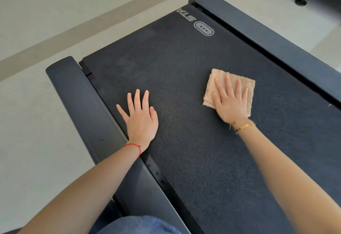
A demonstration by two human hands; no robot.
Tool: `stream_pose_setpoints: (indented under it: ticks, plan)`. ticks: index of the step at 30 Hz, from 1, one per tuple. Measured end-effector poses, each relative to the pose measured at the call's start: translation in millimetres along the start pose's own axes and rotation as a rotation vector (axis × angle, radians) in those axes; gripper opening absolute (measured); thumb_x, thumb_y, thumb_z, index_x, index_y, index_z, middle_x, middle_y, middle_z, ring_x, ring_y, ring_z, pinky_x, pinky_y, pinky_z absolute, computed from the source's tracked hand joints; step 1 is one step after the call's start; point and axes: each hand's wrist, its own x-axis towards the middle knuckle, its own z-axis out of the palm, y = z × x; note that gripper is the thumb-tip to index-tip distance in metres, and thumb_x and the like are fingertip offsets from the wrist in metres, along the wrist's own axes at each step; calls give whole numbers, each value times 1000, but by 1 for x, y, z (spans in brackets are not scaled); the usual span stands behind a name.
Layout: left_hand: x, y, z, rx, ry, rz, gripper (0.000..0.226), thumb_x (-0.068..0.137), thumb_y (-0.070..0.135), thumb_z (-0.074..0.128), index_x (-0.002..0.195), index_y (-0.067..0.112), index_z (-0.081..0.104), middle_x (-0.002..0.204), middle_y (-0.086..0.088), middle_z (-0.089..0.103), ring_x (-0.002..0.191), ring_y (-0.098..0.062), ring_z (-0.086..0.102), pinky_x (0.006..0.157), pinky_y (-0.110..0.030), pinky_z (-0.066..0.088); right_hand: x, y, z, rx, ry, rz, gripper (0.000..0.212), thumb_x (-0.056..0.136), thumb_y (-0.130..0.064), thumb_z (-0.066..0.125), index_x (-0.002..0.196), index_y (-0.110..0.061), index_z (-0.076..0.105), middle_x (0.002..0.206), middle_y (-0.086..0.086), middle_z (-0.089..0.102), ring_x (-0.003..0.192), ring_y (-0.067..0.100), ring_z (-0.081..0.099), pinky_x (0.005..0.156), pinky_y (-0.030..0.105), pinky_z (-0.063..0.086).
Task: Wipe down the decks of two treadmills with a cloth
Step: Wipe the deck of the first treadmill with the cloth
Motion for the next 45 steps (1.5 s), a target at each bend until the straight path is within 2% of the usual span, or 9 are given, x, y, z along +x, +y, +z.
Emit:
stream_pose_setpoints:
  ticks: [5,14,19,25,31,35,37,42,45]
  plan:
    - [2,1,3,26,7,-8,57,100,28,33,156,23,24,164,-5,18,153,-30,6,116,-69,4,70,-40,-11,15,-27,30,56,104,-50,12,157,-40,-2,166,-1,-11,150,37,-15,119,56,-14]
    - [3,-1,5,45,10,-3,57,99,31,28,155,24,25,163,-4,21,153,-29,9,116,-69,7,36,-73,7,-89,-45,-444,56,104,-51,19,157,-41,5,166,-8,-6,152,30,-12,121,52,-10]
    - [4,1,4,40,11,-10,60,96,35,19,155,24,26,163,-3,22,152,-29,10,116,-69,8,63,-42,-7,-42,-29,-259,55,104,-52,16,156,-43,1,166,-9,-8,152,30,-11,121,50,-11]
    - [6,1,5,46,11,-19,60,96,35,19,154,25,27,163,-3,23,152,-29,12,116,-69,9,134,-77,-18,-10,-66,1,59,103,-51,12,158,-36,-2,166,0,-12,149,40,-17,117,59,-15]
    - [6,-1,7,49,14,-16,60,96,35,20,154,24,28,162,-3,23,152,-29,12,115,-70,10,99,-128,-1,-128,-100,-392,57,104,-51,13,157,-37,-4,166,-1,-11,150,39,-14,118,60,-11]
    - [6,0,6,33,12,-10,60,95,35,20,154,23,29,162,-3,24,152,-29,13,115,-70,9,56,-111,10,-131,-81,-533,56,105,-52,16,156,-42,-2,166,-7,-9,151,32,-13,121,53,-10]
    - [5,0,4,25,6,-11,60,96,34,21,154,23,29,162,-3,24,152,-30,12,115,-70,8,50,-83,7,-117,-74,-492,56,104,-54,16,156,-44,-1,166,-10,-8,152,29,-13,121,51,-10]
    - [4,0,3,24,-8,-11,56,99,31,30,155,23,27,163,-5,22,152,-31,10,115,-70,8,64,3,-18,-60,-48,-52,56,102,-56,11,155,-45,-4,165,-9,-12,152,32,-13,120,54,-11]
    - [3,1,1,26,-8,-11,57,99,30,33,155,21,27,163,-6,21,152,-31,9,115,-71,7,62,18,-23,-7,-64,68,57,102,-54,12,155,-44,-4,166,-5,-13,151,32,-16,119,55,-13]
